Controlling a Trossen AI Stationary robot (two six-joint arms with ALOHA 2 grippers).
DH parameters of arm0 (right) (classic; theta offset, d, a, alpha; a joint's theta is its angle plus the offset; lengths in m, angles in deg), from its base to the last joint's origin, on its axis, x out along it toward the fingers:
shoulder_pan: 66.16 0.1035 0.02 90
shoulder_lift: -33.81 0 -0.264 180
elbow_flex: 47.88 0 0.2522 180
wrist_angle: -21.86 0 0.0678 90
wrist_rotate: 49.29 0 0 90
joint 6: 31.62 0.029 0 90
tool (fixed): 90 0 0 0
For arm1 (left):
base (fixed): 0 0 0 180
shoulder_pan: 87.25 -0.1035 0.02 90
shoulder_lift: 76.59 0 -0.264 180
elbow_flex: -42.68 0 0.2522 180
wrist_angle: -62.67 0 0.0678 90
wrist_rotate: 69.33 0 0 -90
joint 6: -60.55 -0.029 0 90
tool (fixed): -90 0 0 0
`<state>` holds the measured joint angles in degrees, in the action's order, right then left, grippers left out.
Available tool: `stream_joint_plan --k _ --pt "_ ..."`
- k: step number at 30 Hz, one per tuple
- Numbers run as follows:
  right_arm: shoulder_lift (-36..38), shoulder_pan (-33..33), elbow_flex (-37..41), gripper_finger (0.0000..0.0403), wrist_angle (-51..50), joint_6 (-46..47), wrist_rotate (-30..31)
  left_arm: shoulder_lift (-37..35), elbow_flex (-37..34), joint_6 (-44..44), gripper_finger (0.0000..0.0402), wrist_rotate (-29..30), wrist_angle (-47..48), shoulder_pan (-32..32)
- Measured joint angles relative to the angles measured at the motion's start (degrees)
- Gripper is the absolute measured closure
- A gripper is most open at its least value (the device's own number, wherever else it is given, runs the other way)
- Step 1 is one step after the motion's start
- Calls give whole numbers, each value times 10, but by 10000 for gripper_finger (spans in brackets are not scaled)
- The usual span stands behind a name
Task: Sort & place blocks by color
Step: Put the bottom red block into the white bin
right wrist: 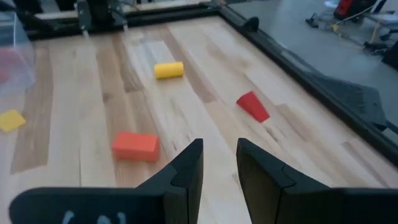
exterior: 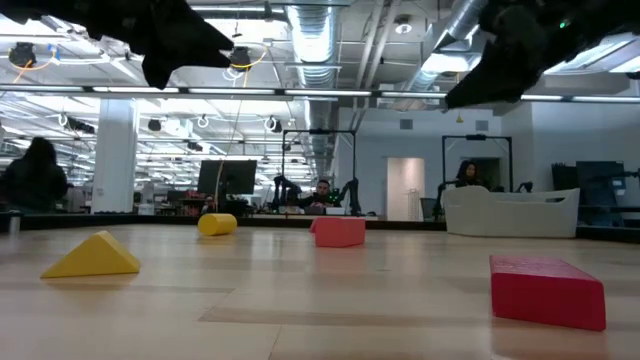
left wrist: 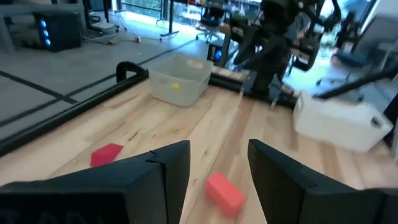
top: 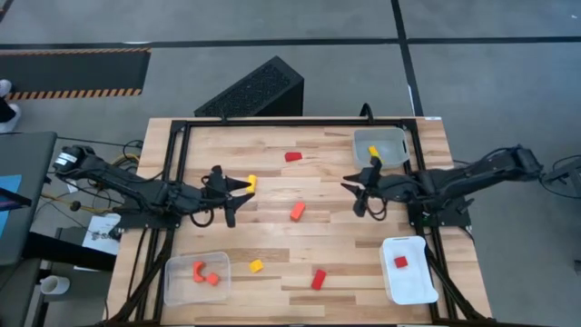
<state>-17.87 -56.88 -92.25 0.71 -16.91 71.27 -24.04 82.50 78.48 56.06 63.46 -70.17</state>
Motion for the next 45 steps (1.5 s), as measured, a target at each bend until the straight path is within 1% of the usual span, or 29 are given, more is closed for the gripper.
stream_joint_plan --k 3,7,11,14,16,22,28,37,45 --pt "-32 -21 -2 282 7 0 -24 -11 0 -12 254 0 12 0" --pt "-65 -36 -8 282 7 2 -33 -24 0 -12 254 7 17 0" --pt "-92 -44 -19 282 7 2 -35 -22 0 -6 254 46 30 0" --pt "-109 -46 -26 282 7 -2 -35 -13 0 24 254 85 39 0" --pt "-117 -46 -29 282 7 -2 -35 -8 0 43 254 95 46 0" --pt "-134 -46 -30 282 25 -16 -36 -8 0 53 254 98 51 0" --pt "-133 -45 -30 282 29 -14 -35 -8 0 55 254 99 51 0" --pt "-132 -54 -30 282 83 -15 -35 -8 0 53 254 99 72 0" --pt "-132 -57 -30 282 102 -26 -35 -8 0 62 254 94 73 0"
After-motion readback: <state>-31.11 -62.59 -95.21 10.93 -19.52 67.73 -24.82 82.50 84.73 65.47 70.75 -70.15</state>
